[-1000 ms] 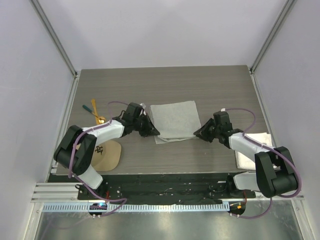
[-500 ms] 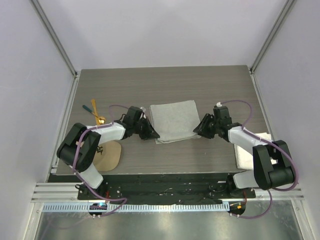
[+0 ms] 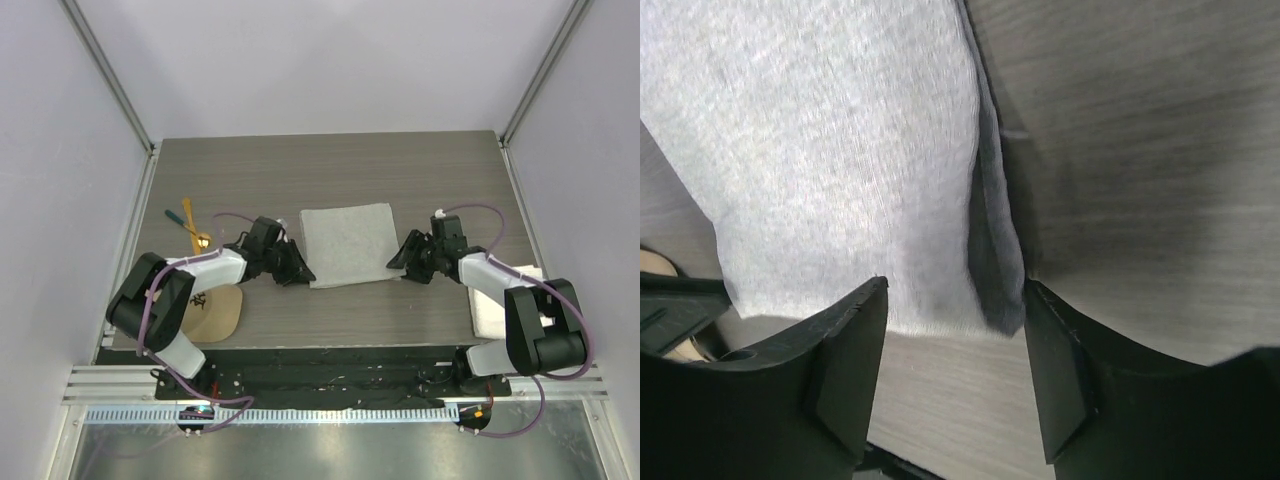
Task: Fold the napkin into a case and place the utensils inside
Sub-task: Smooth out the lower triangle-folded napkin at the center of the board.
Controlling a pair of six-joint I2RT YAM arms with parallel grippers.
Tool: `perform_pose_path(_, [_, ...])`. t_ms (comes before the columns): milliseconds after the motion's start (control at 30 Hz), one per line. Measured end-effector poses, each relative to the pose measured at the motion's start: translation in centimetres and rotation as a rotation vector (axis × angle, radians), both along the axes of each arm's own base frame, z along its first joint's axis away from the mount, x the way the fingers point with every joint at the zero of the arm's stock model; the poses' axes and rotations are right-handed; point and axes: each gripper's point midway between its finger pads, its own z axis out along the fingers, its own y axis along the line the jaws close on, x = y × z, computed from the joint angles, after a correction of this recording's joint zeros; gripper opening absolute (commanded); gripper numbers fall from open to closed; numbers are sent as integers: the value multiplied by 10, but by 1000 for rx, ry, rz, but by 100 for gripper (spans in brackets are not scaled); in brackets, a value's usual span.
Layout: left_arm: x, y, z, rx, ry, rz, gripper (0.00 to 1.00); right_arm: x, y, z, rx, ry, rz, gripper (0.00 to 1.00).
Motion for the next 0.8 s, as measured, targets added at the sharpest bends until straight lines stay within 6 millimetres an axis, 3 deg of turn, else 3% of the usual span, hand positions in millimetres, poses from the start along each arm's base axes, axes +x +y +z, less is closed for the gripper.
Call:
perform_pose_path(67, [-3, 3, 5, 9, -9, -10, 47, -8, -1, 3, 0, 4, 12, 70])
perform_pose_path(233, [-8, 6, 17, 13, -22, -28, 44, -17, -3, 17, 1, -27, 21, 68])
perform_pose_path(400, [-7, 3, 18, 14, -16, -47, 39, -20, -3, 18, 6, -19, 23, 56])
perform_pose_path(567, [-11, 4, -2, 39, 40, -57, 29, -21, -3, 9, 3, 8, 25, 44])
perform_pose_path(600, [-12, 5, -8, 49, 53, -58, 22, -21, -3, 5, 0, 19, 25, 35])
perform_pose_path(667, [-13, 7, -15, 64, 70, -59, 18, -22, -4, -4, -11, 43, 27, 26])
perform_pose_path(800, [-13, 10, -19, 83, 61, -58, 16, -22, -5, -17, -18, 75, 25, 23])
